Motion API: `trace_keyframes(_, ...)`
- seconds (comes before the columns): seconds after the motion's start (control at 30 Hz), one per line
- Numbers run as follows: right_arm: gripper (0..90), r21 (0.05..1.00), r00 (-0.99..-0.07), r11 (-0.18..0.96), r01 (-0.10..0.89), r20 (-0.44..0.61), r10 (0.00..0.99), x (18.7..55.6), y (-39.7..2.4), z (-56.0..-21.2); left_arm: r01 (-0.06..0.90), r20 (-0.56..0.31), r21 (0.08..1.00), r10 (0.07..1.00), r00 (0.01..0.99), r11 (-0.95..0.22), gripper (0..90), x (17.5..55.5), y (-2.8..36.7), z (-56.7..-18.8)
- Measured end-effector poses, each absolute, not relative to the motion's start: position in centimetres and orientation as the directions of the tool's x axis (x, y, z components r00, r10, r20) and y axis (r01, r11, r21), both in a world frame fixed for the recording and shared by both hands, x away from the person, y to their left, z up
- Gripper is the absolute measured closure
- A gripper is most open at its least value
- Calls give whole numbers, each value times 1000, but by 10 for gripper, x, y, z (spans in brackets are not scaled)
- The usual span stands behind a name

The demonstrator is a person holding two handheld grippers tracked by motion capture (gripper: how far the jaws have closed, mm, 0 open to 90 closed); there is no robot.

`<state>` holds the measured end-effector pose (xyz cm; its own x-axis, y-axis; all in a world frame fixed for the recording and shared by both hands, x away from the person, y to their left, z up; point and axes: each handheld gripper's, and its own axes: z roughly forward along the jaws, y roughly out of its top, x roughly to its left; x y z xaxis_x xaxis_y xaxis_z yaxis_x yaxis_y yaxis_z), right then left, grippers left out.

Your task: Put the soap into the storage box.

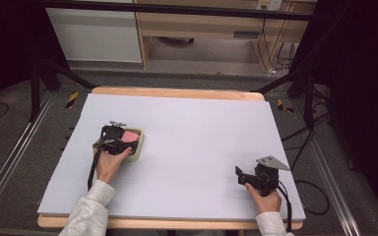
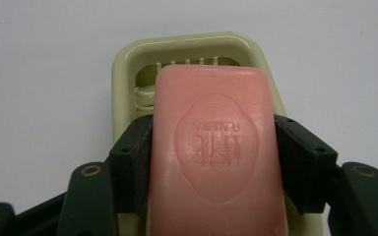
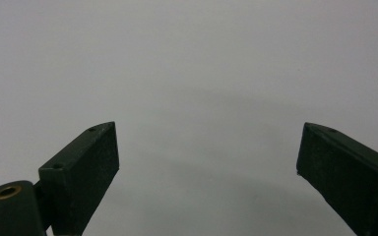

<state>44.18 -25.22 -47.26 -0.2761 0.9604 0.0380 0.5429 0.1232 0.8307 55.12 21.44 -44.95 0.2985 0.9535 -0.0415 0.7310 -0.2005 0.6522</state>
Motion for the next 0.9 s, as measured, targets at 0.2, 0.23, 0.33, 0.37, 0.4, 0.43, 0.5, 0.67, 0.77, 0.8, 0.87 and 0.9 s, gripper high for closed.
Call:
trace_keyframes(0.2, 91, 831, -277, 124, 543, 38, 960, 442, -252, -473, 706, -45, 678, 947, 318, -205, 280, 548, 215, -443)
trace_keyframes(0.23, 91, 831, -276, 125, 543, 36, 961, 442, -252, -473, 700, -38, 683, 946, 321, -210, 278, 546, 214, -441)
trace_keyframes(0.33, 91, 832, -276, 124, 541, 37, 960, 442, -252, -472, 682, -35, 698, 941, 335, -217, 259, 542, 216, -437)
trace_keyframes(0.37, 91, 832, -276, 123, 541, 38, 960, 442, -252, -472, 677, -39, 703, 939, 342, -218, 249, 540, 217, -435)
trace_keyframes(0.4, 91, 831, -275, 123, 542, 38, 961, 442, -252, -472, 673, -47, 707, 935, 352, -218, 246, 539, 218, -434)
trace_keyframes(0.43, 91, 831, -275, 123, 542, 38, 961, 442, -252, -472, 669, -56, 711, 931, 362, -217, 246, 536, 219, -433)
trace_keyframes(0.5, 90, 831, -273, 122, 542, 37, 961, 442, -252, -473, 657, -69, 724, 925, 373, -211, 246, 531, 221, -432)
trace_keyframes(0.67, 86, 831, -265, 114, 545, 41, 964, 442, -254, -472, 635, -73, 741, 915, 398, -218, 242, 518, 228, -432)
trace_keyframes(0.77, 85, 831, -258, 110, 546, 42, 965, 442, -255, -472, 630, -72, 744, 910, 408, -223, 237, 509, 234, -436)
trace_keyframes(0.8, 84, 831, -258, 109, 546, 42, 965, 442, -255, -472, 622, -67, 749, 908, 413, -228, 230, 505, 236, -437)
trace_keyframes(0.87, 84, 829, -255, 111, 548, 39, 966, 442, -256, -473, 608, -62, 758, 903, 425, -235, 225, 499, 239, -439)
trace_keyframes(0.9, 84, 829, -254, 113, 548, 36, 966, 442, -256, -473, 603, -65, 764, 901, 429, -232, 222, 495, 241, -441)
